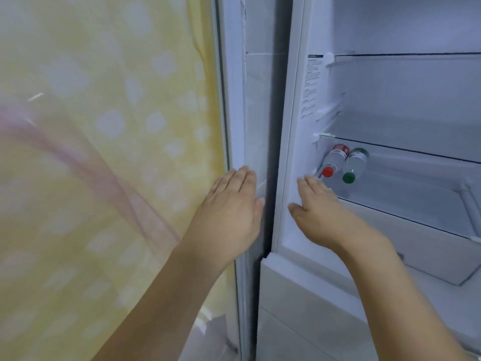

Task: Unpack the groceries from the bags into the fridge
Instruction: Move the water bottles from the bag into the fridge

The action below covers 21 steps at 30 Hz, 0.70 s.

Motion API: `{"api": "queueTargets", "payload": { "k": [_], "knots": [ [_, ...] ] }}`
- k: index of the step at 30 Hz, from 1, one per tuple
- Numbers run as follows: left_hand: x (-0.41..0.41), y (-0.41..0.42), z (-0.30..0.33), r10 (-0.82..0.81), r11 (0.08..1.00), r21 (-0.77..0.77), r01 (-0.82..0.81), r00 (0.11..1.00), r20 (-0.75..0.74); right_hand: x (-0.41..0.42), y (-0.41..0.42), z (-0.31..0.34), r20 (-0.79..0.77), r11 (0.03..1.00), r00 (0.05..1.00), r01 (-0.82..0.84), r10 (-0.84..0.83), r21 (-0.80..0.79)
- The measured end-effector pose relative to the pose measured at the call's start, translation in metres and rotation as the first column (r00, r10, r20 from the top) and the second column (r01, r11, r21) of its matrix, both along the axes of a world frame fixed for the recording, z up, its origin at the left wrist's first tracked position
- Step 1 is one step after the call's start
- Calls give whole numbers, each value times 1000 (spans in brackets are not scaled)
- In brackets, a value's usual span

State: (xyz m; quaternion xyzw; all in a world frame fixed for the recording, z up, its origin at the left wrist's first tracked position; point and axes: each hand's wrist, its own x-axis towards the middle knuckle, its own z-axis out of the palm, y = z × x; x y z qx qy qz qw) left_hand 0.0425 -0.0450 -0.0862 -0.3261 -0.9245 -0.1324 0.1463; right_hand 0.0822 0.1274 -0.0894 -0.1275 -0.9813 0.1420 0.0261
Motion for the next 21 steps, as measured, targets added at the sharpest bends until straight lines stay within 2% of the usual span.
{"api": "queueTargets", "payload": {
  "k": [8,11,21],
  "knots": [
    [48,-72,-2,246,969,11,-246,969,-5,-8,-63,2,16,954,954,-299,299,-22],
    [74,-96,1,340,940,-33,-340,940,-7,1,-91,5,6,922,922,-387,387,-17],
    [176,-178,14,527,847,-63,-527,850,-23,70,-180,18,-17,836,836,-549,549,-2]
  ]
}}
